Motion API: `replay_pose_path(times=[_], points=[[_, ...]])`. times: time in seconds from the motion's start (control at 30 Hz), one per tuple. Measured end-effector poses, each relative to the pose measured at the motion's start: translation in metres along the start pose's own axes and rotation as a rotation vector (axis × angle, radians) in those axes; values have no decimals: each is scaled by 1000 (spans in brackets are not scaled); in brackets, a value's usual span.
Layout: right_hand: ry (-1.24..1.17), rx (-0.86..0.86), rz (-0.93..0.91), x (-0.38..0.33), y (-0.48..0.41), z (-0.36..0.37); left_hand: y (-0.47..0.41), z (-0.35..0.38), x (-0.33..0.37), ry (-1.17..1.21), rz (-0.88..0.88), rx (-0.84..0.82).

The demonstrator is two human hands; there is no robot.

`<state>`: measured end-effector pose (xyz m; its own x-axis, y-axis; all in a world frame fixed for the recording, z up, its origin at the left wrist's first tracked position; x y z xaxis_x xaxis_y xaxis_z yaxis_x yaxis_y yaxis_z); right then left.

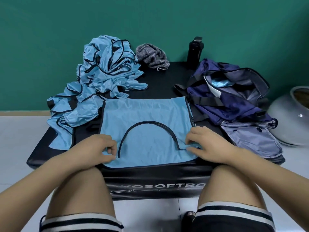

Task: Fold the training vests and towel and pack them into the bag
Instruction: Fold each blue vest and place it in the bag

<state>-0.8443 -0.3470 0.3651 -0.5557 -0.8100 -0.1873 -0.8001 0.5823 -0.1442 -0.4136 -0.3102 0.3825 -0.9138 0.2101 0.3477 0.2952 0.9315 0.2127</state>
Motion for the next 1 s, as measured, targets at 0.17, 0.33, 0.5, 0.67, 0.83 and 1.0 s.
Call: replay_pose_path(times=[0.17, 0.33, 0.5, 0.67, 0.83, 1.0], points=[[-9, 60, 33, -7, 3, -15, 16, -12, 13, 100, -33, 5], [-42, -102, 33, -19, 11, -11, 22, -5, 14, 111, -78, -145], [-79, -206, 100, -21, -1, -10, 14, -3, 13, 124, -148, -213], [15, -118, 181, 4, -38, -25, -17, -28, 8, 172, -162, 54], [22, 38, 465, 57, -86, -28, -77, -54, -21, 129, -177, 371], [103, 74, 575, 96, -114, -23, -125, -61, -52, -47, -319, 381]])
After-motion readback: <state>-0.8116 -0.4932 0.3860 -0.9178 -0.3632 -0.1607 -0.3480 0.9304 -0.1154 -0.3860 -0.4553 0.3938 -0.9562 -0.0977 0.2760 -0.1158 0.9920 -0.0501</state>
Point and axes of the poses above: each hand's wrist, its own y-axis away from the middle knuckle, its own z-axis out of the palm, x = y × z, the point moved 2 cm from there along -y, towards the middle knuckle, and after that the axes turned 11 degrees about -z, right-handed, at the moved point
